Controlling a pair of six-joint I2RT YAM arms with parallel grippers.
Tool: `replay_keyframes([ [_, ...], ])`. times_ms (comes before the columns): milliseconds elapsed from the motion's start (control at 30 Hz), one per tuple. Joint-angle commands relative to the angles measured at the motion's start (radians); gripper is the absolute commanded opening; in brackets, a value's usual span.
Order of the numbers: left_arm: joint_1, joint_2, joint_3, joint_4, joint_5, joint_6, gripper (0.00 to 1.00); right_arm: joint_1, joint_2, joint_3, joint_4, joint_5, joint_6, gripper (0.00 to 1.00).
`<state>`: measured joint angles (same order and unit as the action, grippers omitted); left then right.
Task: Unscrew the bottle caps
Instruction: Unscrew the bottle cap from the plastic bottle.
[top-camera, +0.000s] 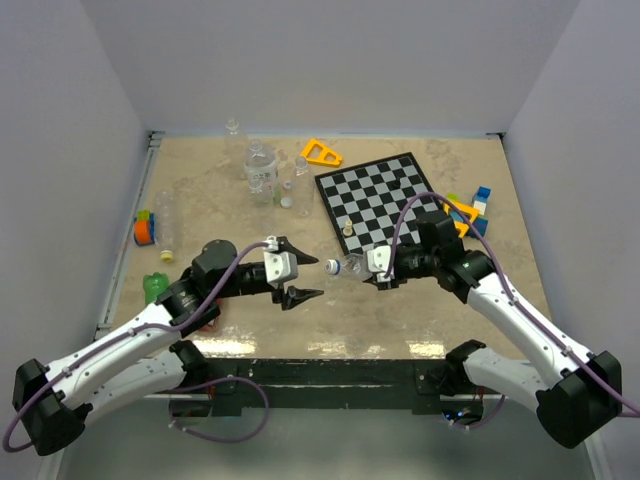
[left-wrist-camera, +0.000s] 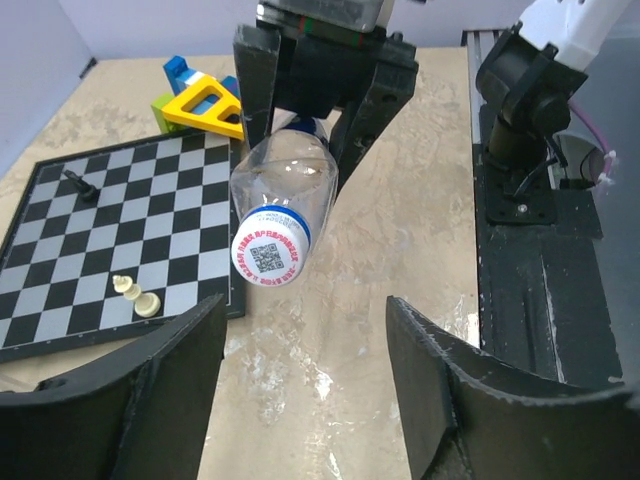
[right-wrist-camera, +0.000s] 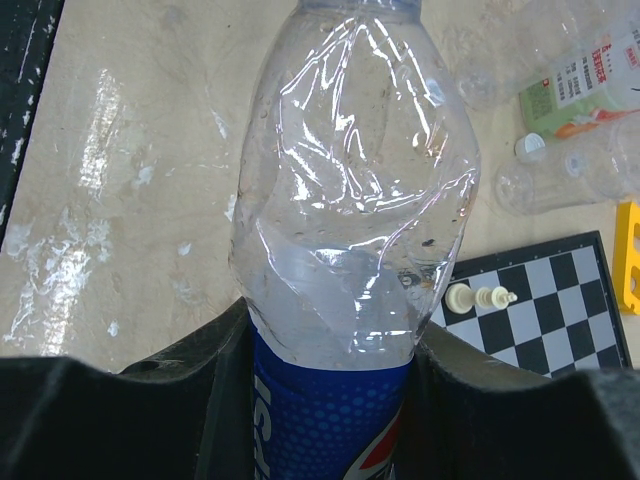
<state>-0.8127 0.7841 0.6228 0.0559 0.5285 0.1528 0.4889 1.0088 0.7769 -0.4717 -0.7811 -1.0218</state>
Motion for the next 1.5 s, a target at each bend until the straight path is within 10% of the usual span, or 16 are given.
replay_keyframes([
  [0, -0.002, 0.082, 0.051, 0.114, 0.053, 0.065, 0.66, -0.001, -0.018, -0.007, -0.007, -0.04, -0.024, 0.15],
  [767, -0.005, 0.205, 0.103, 0.174, 0.106, 0.051, 0.38, -0.001, -0.013, -0.011, -0.01, -0.046, -0.032, 0.15],
  [967, -0.005, 0.216, 0.123, 0.15, 0.125, 0.004, 0.0, -0.001, -0.015, -0.011, -0.008, -0.044, -0.029, 0.15],
  [1467, 0.0, 0.069, 0.072, -0.143, -0.413, -1.254, 0.0, -0.001, -0.006, -0.014, 0.013, -0.021, -0.004, 0.15],
])
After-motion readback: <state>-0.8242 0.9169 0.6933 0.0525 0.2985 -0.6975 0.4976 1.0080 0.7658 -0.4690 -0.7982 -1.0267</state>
